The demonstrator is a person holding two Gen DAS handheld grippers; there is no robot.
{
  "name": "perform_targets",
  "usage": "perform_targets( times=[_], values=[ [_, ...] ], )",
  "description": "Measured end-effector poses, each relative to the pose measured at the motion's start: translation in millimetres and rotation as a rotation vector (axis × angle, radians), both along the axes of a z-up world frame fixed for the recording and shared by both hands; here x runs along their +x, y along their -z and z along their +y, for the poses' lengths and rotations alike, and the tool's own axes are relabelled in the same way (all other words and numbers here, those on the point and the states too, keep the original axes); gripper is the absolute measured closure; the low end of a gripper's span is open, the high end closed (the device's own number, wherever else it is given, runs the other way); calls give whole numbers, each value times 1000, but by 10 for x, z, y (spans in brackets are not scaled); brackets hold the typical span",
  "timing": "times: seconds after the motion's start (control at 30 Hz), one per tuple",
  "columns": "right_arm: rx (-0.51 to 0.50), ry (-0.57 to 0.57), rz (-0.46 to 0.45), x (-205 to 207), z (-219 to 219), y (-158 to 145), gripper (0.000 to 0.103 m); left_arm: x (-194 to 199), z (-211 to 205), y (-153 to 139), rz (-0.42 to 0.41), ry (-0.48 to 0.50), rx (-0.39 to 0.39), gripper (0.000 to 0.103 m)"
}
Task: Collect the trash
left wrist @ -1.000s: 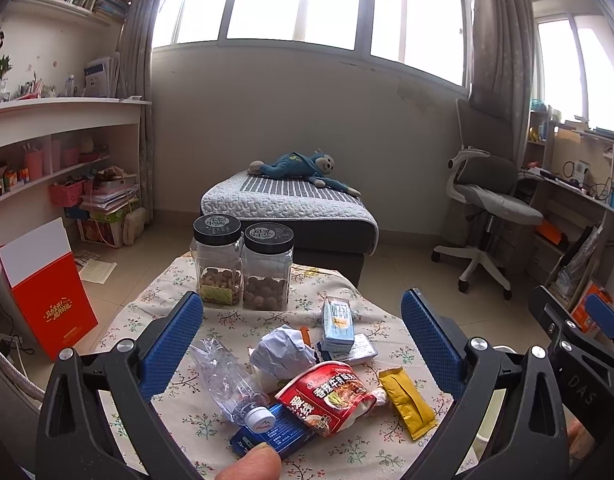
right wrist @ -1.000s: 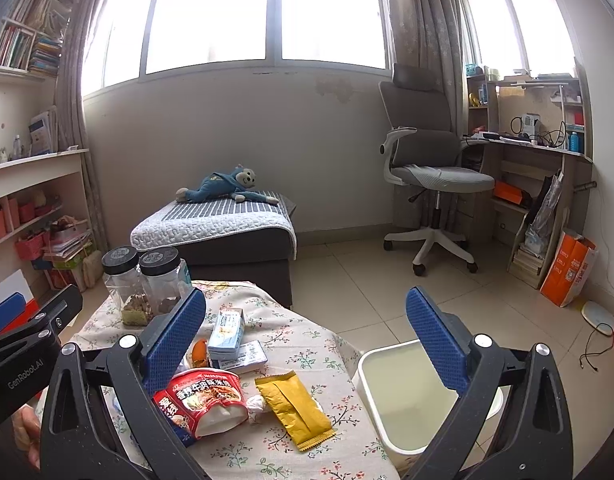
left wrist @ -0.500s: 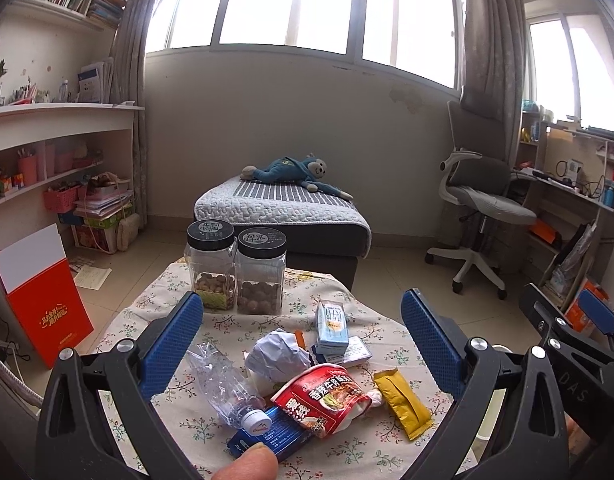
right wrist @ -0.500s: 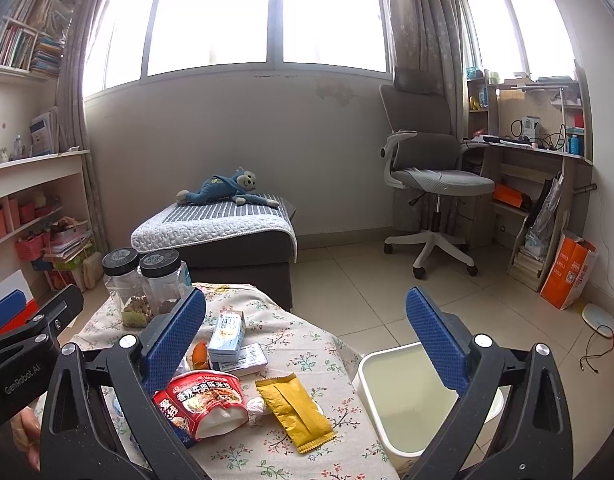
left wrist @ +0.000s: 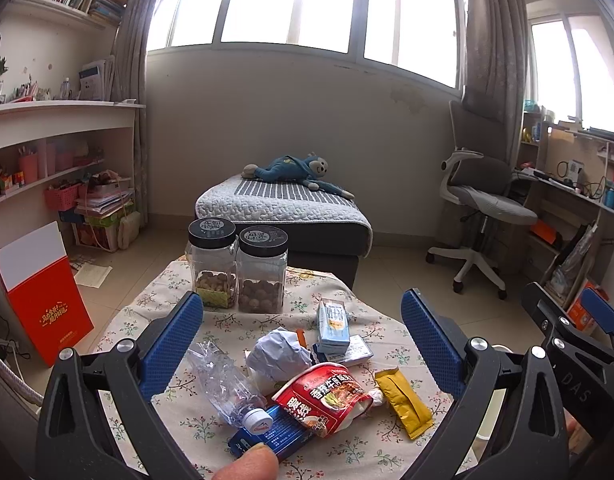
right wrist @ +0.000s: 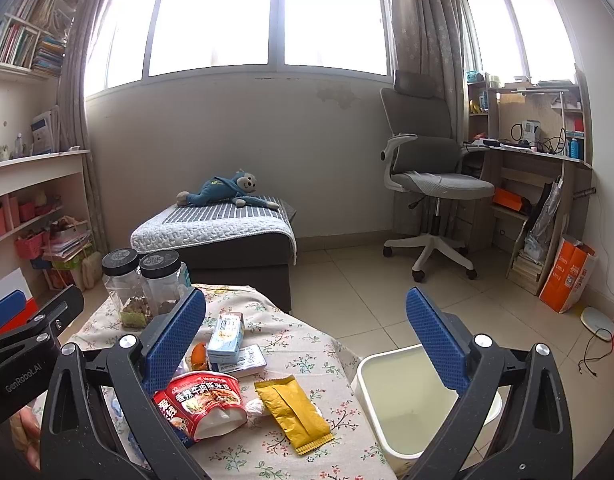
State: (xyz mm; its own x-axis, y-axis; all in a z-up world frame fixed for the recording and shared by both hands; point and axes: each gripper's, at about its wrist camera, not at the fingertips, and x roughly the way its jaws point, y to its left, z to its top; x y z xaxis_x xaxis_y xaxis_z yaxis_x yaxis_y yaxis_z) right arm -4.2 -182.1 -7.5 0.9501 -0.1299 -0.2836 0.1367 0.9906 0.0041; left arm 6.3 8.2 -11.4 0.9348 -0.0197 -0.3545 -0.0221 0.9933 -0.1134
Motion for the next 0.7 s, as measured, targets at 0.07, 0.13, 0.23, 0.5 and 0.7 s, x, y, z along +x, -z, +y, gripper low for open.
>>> perform_targets(
  times=[0.07, 0.13, 0.23, 0.5, 0.7],
  values=[
    [-1, 0, -1, -1, 0, 0, 7, 0, 1, 0, 2, 0, 0, 6],
    [0, 0, -1, -2, -1, 2, 7, 5, -6, 5, 0, 0, 0, 6],
    [0, 0, 0, 0, -2, 2, 7, 5, -7, 6, 1, 0, 1, 6],
    [0, 1, -1, -3, 2, 6, 7, -1, -4, 9, 4, -1, -3, 6],
    [0, 0, -1, -1, 1, 2, 7, 1, -26, 37, 3, -1, 0, 6]
  ],
)
